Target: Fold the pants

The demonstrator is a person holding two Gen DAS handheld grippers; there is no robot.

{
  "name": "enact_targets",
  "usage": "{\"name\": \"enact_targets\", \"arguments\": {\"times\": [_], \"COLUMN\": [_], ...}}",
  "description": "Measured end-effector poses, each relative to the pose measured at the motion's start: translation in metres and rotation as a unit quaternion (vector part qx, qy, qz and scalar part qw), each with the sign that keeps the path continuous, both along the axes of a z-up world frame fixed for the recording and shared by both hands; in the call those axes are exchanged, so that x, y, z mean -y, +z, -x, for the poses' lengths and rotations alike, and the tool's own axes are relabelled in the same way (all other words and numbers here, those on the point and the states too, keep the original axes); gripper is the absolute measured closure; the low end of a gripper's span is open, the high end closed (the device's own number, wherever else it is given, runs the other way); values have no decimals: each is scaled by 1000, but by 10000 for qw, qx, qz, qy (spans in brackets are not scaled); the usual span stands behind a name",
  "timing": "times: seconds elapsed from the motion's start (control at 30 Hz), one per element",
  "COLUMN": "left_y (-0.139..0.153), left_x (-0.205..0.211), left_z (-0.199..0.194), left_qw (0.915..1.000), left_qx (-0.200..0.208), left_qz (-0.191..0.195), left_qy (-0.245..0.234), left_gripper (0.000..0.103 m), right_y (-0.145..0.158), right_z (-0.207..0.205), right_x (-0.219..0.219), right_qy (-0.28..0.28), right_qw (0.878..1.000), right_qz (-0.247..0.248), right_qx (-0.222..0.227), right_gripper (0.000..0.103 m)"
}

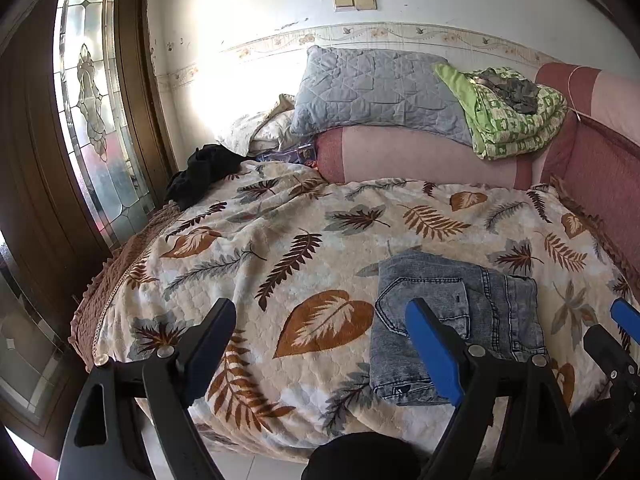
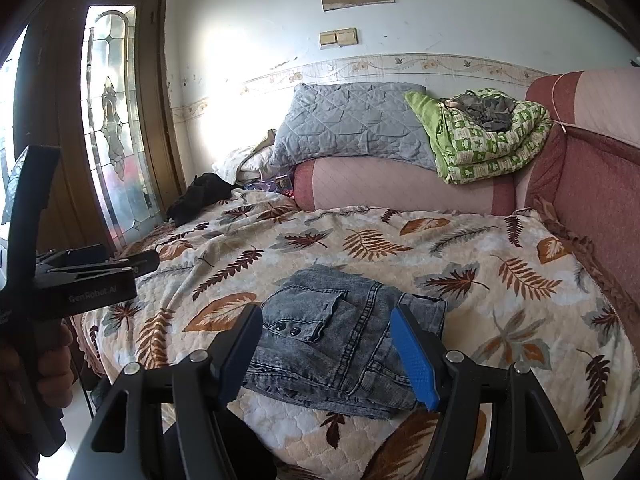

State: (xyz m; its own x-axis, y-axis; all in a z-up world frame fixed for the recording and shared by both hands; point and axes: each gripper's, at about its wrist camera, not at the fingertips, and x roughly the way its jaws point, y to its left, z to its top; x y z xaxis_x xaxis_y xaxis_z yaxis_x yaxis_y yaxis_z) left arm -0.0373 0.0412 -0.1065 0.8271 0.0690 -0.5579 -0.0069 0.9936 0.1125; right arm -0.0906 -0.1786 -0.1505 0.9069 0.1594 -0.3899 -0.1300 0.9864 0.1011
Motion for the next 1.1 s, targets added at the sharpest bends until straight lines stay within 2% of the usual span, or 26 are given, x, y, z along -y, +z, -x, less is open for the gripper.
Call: {"name": "enact_targets", "arguments": {"times": [1.1], "left_y": [2], "left_x": [2], "left_z": [2], "left_qw": [10000], "left_qx": [48], "left_qz": [-43], "left_qy": [-45], "left_gripper": [16], "right_y": [2], "right_z": [-2], "right_x": [3], "right_qy": [-97], "right_qw": [9999], "right_qz": [-81], "right_qx": [-3], "right_gripper": [33]}}
